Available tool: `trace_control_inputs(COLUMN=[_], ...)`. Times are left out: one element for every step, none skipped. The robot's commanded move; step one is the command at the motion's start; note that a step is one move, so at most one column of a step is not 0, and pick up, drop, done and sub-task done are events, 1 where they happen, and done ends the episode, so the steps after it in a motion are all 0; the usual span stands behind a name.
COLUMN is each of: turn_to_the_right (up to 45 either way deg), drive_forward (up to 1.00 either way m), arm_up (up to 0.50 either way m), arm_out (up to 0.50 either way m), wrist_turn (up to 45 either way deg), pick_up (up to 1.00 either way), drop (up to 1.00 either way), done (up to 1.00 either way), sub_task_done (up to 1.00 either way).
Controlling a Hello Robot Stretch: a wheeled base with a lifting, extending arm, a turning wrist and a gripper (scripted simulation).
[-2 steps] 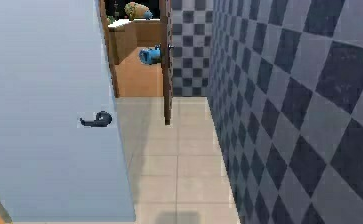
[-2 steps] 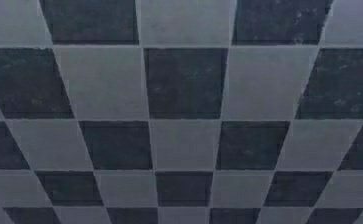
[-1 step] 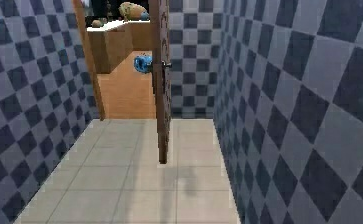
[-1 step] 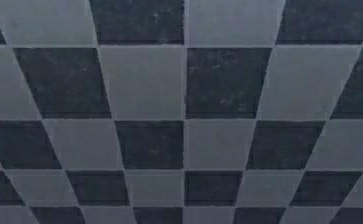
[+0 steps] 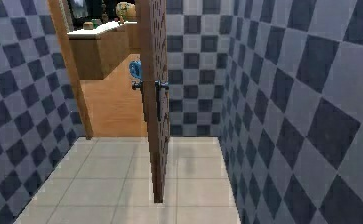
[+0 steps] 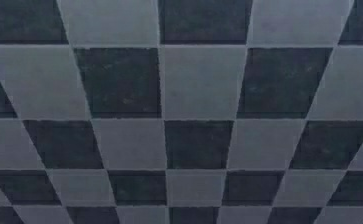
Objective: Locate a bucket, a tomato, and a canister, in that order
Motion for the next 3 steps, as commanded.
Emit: trace_control_inputs(turn_to_the_right=[3.0,0.0,-45.0], drive_forward=[0.00,0.30,0.00], arm_up=[0.00,0.00,0.00], arm_out=[0.00,0.00,0.00], wrist_turn=[0.0,0.0,0.0], pick_up=[0.00,0.00,0.00], drop=[0.00,0.00,0.00], done=[0.00,0.00,0.00], sub_task_done=[0.00,0.00,0.00])
